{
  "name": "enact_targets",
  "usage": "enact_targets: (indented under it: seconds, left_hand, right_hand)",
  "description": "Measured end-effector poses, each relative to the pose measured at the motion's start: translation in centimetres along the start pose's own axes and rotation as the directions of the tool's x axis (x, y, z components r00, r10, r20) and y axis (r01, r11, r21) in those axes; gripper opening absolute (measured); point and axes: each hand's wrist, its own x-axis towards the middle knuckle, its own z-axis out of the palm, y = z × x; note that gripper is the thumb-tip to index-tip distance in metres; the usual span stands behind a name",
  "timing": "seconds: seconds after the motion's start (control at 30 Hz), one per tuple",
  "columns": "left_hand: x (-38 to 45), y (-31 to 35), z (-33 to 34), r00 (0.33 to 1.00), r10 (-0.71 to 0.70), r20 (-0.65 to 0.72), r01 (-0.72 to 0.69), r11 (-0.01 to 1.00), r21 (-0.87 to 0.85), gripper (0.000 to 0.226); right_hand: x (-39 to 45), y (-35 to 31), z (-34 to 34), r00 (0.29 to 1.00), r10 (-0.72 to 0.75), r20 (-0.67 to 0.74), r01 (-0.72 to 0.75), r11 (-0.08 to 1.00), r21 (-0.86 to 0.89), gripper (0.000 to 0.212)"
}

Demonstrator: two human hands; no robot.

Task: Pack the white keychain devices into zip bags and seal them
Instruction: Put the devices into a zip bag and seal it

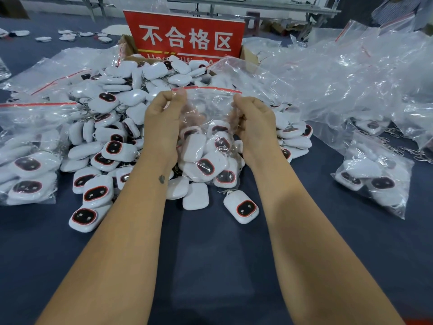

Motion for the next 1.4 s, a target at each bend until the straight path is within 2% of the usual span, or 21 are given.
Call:
enact_targets:
  seconds: [0.07, 0.2, 0.4, 0.53, 0.9, 1.27, 1.4]
  left_hand:
    - [-0.05, 0.1, 0.04, 0.998, 0.025, -0.056, -0.025, 1.0, 0.009, 0.02]
    - [-0.14, 0.27, 0.12, 0.998, 0.029, -0.059, -0.036, 0.991, -0.128, 0.008]
    - [-0.19, 0.29, 0.29, 0.995, -0.066, -0.081, 0.055, 0.99, -0.127, 0.011]
    - [-0.38, 0.31, 0.23, 0.992, -0.096, -0.087, 0.078, 0.979, -0.187, 0.011]
    - [-0.02, -0.3, 0.17, 0.994, -0.079, -0.078, 0.078, 0.997, -0.02, 0.021]
    - [-0.19, 0.15, 0.4, 0.987, -0.089, -0.13, 0.069, 0.986, -0.149, 0.004]
    - [-0.09, 0.0, 0.44, 0.986, -0.083, -0.143, 0.065, 0.99, -0.124, 0.014]
  right_hand:
    - [-0.01, -0.03, -0.1, 1.0, -0.02, -0.005, 0.02, 1.0, -0.005, 0.021]
    - [0.0, -0.02, -0.18, 0.998, -0.056, -0.013, 0.056, 0.998, -0.002, 0.017]
    - [0.24, 0.12, -0.42, 0.999, -0.029, -0.037, 0.03, 0.999, 0.026, 0.016]
    - [0.33, 0.53, -0.52, 0.998, -0.024, -0.05, 0.024, 1.0, -0.015, 0.014]
    - [0.61, 0.64, -0.4, 0.996, 0.018, -0.083, -0.018, 1.0, 0.0, 0.011]
    - [0.34, 0.8, -0.45, 0.991, -0.081, -0.104, 0.076, 0.996, -0.051, 0.014]
    - [0.29, 0.87, -0.22, 0.99, -0.081, -0.118, 0.073, 0.994, -0.076, 0.013]
